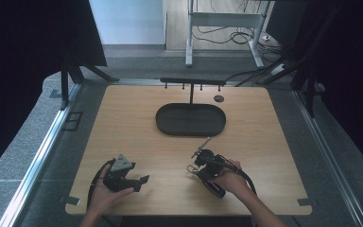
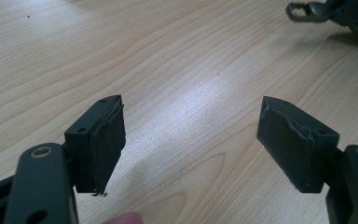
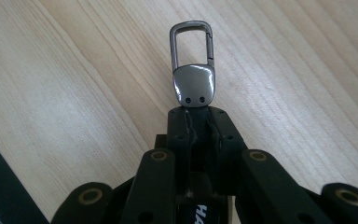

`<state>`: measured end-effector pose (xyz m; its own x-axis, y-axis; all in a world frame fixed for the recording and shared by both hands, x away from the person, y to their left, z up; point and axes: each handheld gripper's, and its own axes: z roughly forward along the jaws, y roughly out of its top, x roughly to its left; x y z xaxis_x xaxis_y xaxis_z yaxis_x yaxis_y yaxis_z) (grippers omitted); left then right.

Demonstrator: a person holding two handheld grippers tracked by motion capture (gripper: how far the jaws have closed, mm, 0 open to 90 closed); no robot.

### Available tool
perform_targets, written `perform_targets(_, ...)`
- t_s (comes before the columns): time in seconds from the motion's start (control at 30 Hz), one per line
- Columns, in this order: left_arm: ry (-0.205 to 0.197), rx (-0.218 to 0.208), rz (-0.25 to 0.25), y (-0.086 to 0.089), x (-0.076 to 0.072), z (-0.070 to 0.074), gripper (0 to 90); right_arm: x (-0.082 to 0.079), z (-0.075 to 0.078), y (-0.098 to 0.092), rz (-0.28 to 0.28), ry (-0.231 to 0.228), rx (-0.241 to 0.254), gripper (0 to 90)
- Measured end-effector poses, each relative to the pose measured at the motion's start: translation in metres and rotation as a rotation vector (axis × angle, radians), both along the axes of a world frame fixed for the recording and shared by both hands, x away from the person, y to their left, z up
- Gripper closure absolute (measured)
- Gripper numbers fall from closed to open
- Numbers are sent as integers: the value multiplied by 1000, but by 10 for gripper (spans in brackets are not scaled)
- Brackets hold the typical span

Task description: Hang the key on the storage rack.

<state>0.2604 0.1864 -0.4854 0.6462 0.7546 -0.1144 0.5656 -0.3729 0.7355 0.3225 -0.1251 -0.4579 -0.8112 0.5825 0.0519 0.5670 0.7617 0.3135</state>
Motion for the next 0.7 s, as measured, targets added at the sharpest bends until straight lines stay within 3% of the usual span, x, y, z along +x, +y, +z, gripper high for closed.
perform_targets(0.7,2,3,-2,0,1,-1,241,0,28,-15,-35,-93,119,810)
